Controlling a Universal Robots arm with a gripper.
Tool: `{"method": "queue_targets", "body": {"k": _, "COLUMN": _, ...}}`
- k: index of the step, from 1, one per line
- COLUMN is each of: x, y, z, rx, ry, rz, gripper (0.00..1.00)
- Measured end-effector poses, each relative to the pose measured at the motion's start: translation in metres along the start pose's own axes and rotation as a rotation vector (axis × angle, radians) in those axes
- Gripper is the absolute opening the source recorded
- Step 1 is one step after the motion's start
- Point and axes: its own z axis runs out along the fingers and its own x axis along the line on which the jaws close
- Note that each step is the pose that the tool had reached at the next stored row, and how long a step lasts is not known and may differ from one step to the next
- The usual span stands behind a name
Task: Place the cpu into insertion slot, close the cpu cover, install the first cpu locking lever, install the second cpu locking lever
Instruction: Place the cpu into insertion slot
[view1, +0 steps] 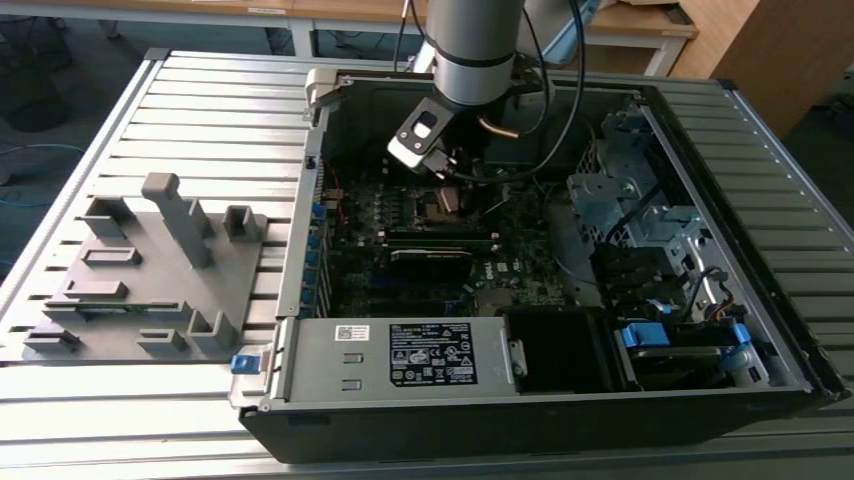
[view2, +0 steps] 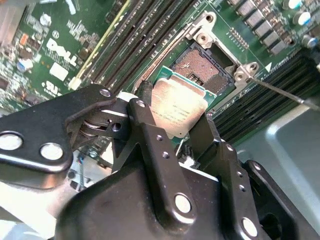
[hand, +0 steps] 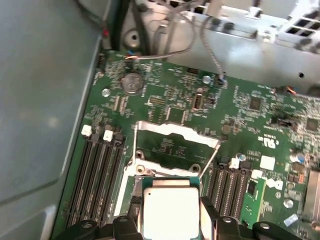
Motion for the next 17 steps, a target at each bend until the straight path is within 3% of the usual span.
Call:
{"method": "queue_targets", "body": {"k": 6, "x": 0.0, "y": -0.0001, "z": 0.0008, "rx": -0.0018, "ry": -0.0081, "rz": 0.103, "gripper": 0.54}}
{"method": "queue_targets", "body": {"k": 17, "x": 0.0125, "y": -0.0015, "z": 0.0054, "rx": -0.0022, "ry": -0.0095, "rz": 0.123, "gripper": 0.54}}
